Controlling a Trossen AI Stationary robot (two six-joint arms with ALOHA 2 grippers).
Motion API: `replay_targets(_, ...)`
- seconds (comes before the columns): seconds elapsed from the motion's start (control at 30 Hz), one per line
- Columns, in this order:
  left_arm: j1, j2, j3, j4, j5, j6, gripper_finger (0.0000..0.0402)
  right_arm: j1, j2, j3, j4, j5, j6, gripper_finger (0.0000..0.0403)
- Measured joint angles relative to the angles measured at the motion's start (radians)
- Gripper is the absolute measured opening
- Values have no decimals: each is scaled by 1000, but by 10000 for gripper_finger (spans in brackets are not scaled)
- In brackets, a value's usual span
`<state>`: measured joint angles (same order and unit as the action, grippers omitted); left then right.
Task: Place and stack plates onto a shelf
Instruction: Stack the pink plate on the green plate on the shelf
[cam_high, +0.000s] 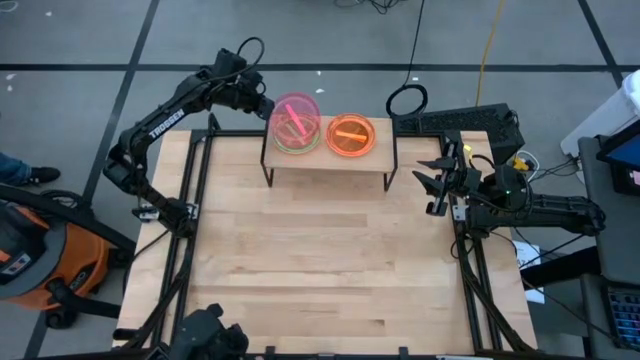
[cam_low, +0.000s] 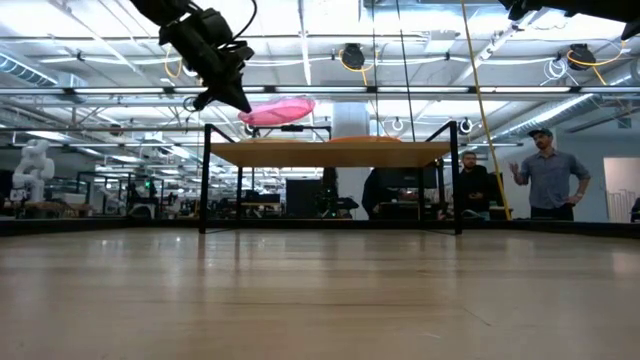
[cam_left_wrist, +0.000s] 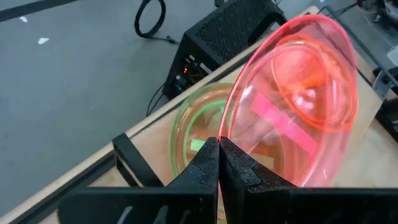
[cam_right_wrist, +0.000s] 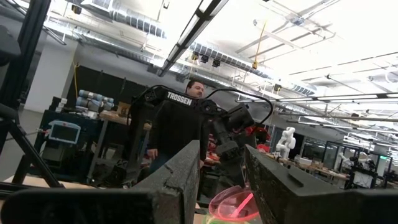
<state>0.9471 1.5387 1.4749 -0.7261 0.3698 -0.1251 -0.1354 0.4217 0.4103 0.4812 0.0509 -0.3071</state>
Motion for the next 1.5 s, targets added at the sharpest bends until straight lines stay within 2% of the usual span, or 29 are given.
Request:
replay_targets(0.4, -7, 0, -79, 56, -3, 7, 1, 0, 0, 0, 0, 0, 0, 112)
replay_targets(0.83, -7, 0, -80, 94, -4, 12, 6, 0, 0, 0, 0, 0, 0, 112)
replay_targets(1.5, -65, 0, -80, 141, -4, 18, 8, 0, 0, 0, 0, 0, 0, 112)
